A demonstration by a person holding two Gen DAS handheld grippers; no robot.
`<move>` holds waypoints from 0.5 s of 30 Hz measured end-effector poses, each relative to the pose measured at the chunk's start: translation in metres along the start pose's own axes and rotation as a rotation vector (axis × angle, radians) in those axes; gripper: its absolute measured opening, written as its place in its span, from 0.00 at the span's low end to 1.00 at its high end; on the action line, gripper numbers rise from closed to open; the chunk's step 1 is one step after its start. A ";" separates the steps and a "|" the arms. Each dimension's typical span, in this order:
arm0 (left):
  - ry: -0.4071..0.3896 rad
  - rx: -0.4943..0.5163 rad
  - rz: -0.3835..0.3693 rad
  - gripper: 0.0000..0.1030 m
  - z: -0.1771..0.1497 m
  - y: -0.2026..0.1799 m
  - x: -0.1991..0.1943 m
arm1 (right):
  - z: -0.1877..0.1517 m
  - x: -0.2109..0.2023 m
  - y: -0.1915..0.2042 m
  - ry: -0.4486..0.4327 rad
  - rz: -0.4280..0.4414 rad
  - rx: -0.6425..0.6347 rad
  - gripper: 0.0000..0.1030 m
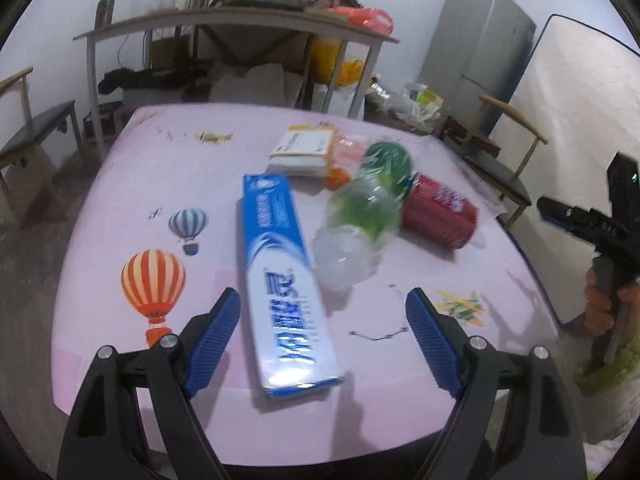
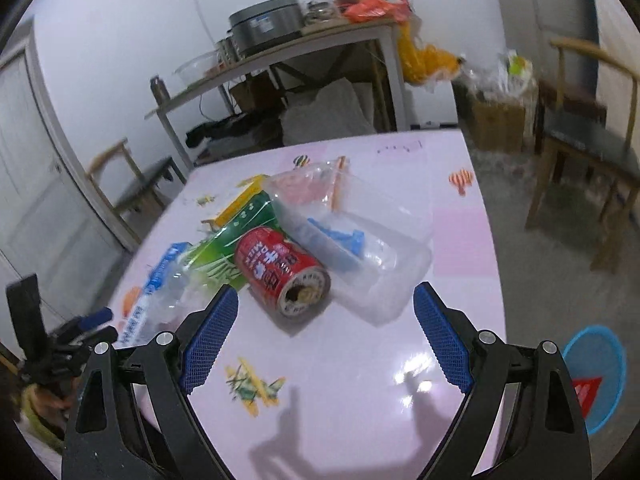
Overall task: Collect trash
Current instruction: 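Close the right tool on the rim of the clear plastic container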
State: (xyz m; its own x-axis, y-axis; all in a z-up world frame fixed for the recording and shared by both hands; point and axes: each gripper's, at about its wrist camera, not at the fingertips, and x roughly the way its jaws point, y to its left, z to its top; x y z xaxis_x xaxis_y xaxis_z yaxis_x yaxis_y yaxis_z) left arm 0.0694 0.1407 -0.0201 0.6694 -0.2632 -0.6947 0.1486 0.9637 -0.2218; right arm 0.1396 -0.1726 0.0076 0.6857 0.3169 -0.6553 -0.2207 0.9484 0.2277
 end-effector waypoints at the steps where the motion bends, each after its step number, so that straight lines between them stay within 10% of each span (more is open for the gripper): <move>1: 0.017 0.001 0.005 0.80 -0.001 0.002 0.006 | 0.003 0.002 0.004 0.001 -0.011 -0.017 0.83; 15: 0.098 0.002 0.007 0.76 -0.003 0.006 0.030 | 0.047 0.096 -0.009 0.190 0.023 -0.179 0.56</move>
State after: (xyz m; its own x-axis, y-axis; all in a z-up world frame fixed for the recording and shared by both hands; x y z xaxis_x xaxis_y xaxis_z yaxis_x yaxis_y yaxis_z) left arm 0.0881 0.1387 -0.0448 0.5958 -0.2600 -0.7599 0.1457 0.9654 -0.2161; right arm 0.2403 -0.1516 -0.0237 0.5399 0.3185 -0.7791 -0.3651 0.9227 0.1241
